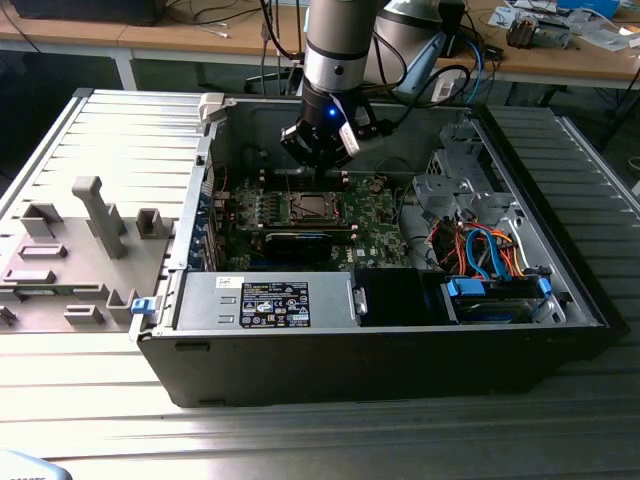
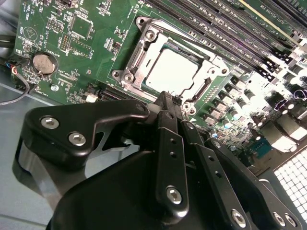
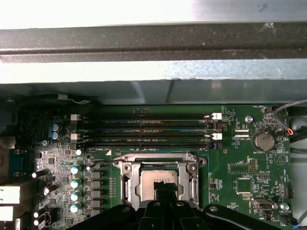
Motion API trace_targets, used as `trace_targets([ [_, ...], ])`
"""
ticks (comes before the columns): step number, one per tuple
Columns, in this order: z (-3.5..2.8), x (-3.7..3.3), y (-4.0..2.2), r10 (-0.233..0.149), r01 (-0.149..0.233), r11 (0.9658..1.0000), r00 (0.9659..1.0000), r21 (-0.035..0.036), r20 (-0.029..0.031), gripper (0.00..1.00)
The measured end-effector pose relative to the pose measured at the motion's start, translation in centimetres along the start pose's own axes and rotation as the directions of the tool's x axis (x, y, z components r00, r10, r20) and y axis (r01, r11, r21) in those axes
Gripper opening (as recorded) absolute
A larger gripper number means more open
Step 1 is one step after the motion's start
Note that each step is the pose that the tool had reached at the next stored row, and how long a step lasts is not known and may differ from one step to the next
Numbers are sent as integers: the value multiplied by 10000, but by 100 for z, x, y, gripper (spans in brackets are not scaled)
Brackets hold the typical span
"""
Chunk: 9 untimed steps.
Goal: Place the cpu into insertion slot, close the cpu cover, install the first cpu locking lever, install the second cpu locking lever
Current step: 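Install the first cpu locking lever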
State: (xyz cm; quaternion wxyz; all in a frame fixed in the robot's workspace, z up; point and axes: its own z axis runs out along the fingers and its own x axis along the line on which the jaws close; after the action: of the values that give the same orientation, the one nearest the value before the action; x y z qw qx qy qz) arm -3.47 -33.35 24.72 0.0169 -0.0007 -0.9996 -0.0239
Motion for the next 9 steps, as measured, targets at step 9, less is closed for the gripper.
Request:
trace_targets([
  [9, 0, 0, 0, -49, 49, 10000, 10000, 1, -3, 11],
])
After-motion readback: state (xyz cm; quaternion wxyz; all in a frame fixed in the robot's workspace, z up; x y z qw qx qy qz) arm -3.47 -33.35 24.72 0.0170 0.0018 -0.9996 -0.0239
